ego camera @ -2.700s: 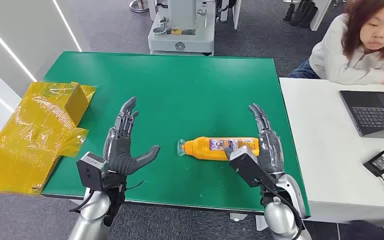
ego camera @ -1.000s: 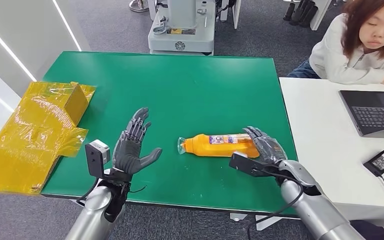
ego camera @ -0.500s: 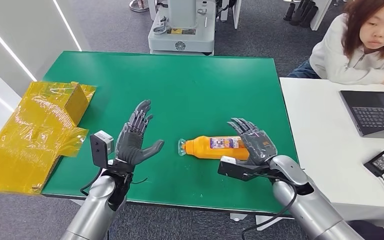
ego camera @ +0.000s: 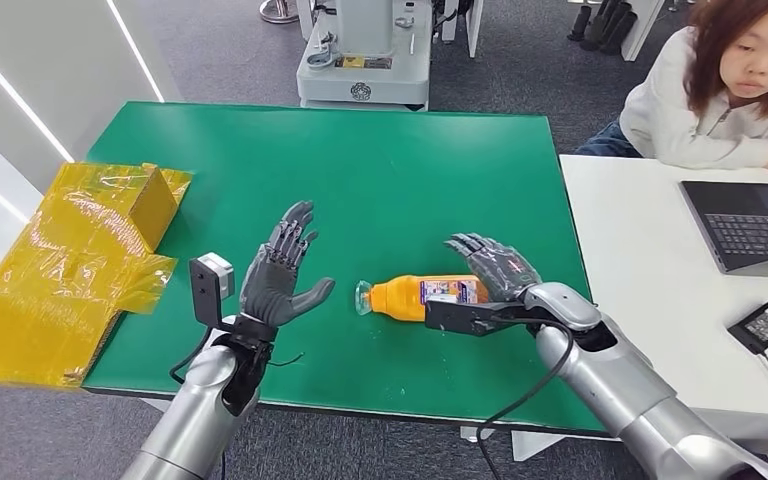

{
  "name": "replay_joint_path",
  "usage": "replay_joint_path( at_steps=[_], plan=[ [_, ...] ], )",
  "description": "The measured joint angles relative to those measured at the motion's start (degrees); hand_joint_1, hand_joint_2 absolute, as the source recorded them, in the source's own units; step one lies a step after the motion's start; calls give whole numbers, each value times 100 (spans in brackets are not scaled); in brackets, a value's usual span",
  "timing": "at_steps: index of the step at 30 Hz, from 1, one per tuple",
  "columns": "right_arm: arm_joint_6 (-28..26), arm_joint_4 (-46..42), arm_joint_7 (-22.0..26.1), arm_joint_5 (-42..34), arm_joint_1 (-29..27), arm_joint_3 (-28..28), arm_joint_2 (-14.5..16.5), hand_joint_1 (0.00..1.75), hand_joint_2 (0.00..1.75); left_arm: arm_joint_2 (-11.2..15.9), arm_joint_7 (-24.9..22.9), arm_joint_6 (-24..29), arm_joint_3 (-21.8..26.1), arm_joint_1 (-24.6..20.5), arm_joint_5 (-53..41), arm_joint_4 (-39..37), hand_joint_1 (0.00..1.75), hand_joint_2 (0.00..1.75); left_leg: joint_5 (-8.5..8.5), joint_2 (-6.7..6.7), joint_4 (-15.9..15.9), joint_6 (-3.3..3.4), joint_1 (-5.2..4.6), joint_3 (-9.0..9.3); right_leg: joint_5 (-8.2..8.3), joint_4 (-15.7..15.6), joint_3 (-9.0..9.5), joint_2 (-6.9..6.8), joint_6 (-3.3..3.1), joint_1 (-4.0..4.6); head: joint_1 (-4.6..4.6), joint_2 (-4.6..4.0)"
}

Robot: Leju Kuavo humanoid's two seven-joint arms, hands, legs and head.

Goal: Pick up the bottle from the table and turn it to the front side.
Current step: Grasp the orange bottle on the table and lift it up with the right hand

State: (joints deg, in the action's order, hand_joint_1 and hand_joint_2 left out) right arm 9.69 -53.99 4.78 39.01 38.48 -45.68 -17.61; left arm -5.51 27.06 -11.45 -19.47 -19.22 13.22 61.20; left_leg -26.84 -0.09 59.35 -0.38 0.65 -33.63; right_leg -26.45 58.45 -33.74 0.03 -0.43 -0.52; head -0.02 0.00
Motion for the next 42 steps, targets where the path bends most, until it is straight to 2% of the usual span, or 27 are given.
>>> replay_joint_path(
  at_steps=[8,13,24,28,42],
  plan=[
    [443,350,-103,-377,211,-238,18,0,175,-2,-15,7,-3,-16,62,-85,0,175,0,0,0,0,-1,-1,0,-2,0,0,0,0,0,0],
    [951,658,-172,-591,425,-576,-42,0,175,-8,-68,3,-3,-49,87,-157,0,175,0,0,3,0,0,1,1,-2,0,1,1,0,0,0],
    [1477,899,-242,-931,551,-1068,-102,0,175,-75,-285,-80,-1,-107,270,-228,0,175,-1,1,3,1,0,1,1,-2,0,2,1,0,0,0],
    [1639,932,-364,-1056,612,-1244,-132,175,175,-96,-390,-72,0,-90,297,-226,0,175,0,1,3,0,0,2,1,-2,1,1,1,0,-1,0],
    [1351,877,-462,-1117,583,-1421,-248,175,175,-119,-439,-60,22,14,275,-212,0,175,2,2,6,3,0,10,7,-3,11,3,5,0,1,0]
  ],
)
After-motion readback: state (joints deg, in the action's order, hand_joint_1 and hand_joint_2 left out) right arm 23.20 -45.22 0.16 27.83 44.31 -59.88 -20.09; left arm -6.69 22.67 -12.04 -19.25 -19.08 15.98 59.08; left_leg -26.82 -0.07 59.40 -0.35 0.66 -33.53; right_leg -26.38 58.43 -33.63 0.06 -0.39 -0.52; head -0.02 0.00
